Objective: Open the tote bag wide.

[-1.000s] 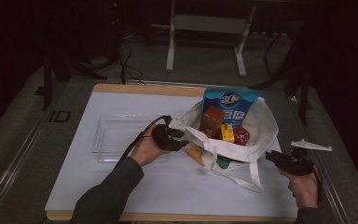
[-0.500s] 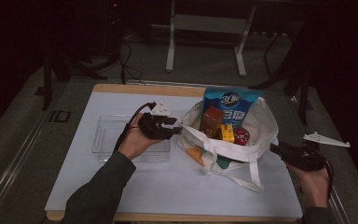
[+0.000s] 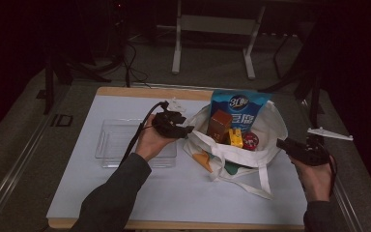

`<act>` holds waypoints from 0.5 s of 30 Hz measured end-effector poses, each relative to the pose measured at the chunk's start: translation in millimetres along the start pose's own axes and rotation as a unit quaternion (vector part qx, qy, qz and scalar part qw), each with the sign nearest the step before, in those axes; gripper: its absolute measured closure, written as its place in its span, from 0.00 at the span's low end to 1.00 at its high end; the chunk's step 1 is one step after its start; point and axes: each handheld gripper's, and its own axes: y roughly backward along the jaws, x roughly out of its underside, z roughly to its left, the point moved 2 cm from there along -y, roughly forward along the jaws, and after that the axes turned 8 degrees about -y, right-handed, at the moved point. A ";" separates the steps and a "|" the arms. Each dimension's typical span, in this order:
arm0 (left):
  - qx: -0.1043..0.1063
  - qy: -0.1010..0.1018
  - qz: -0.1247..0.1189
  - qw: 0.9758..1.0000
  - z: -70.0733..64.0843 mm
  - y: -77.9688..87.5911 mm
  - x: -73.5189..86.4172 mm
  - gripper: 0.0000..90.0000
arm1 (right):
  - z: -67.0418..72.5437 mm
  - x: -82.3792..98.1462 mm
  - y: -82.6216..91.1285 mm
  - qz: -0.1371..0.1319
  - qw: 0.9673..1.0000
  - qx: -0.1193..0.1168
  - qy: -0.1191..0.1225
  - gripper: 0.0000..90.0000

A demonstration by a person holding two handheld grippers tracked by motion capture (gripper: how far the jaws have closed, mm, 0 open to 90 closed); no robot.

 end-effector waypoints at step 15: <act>-0.034 -0.030 0.075 0.996 -9.7 -33.8 5.5 0.85 | -5.0 16.2 -41.7 0.047 0.999 0.011 -0.017 0.96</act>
